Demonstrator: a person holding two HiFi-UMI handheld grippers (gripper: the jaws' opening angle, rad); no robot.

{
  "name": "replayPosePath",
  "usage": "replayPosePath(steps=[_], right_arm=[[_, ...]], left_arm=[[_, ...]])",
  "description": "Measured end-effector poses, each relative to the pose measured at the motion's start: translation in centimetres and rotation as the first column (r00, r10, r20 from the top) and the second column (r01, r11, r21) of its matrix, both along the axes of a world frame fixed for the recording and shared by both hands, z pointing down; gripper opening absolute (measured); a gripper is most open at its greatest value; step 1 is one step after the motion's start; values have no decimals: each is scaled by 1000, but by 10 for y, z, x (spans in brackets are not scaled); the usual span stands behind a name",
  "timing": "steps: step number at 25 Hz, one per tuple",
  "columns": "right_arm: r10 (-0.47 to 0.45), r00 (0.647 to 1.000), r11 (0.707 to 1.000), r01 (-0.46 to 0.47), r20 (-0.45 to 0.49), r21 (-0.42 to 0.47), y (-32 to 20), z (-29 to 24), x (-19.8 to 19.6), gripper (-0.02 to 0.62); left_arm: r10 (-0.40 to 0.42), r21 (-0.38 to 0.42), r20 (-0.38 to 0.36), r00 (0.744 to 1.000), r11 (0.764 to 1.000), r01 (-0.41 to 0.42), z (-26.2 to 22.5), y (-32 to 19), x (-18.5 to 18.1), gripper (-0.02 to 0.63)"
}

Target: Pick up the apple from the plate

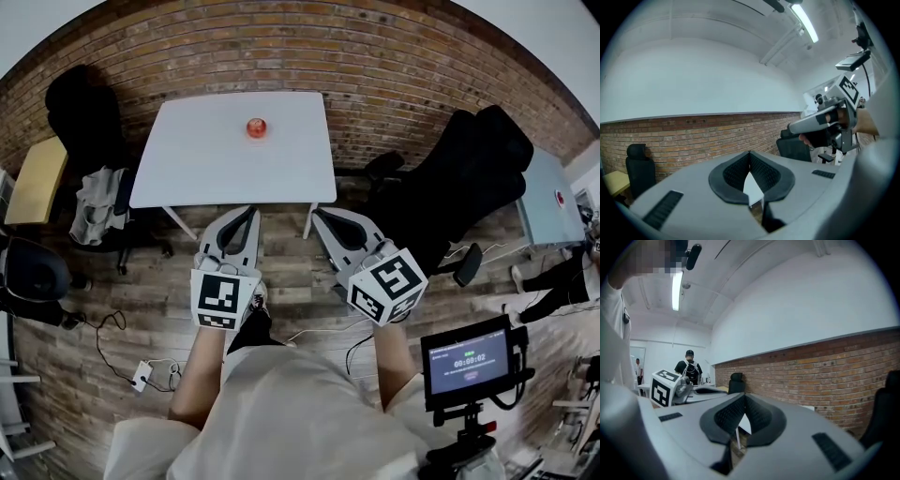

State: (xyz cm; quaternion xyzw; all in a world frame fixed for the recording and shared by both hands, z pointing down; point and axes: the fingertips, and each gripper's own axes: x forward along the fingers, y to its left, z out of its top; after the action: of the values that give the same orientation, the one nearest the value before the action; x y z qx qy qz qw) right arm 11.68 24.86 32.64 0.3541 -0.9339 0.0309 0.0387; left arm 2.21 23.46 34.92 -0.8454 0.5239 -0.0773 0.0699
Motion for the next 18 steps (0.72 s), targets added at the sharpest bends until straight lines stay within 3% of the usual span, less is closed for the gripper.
replayPosePath(steps=[4, 11, 18], right_arm=[[-4, 999, 1000, 4, 44, 3, -22, -6, -11, 3], [21, 1000, 999, -22, 8, 44, -70, -14, -29, 3], [10, 999, 1000, -10, 32, -6, -114, -17, -50, 3]], left_arm=[[9, 2, -1, 1000, 1000, -9, 1, -24, -7, 6], [13, 16, 0, 1000, 1000, -13, -4, -74, -27, 8], [34, 8, -12, 999, 999, -34, -8, -123, -46, 6]])
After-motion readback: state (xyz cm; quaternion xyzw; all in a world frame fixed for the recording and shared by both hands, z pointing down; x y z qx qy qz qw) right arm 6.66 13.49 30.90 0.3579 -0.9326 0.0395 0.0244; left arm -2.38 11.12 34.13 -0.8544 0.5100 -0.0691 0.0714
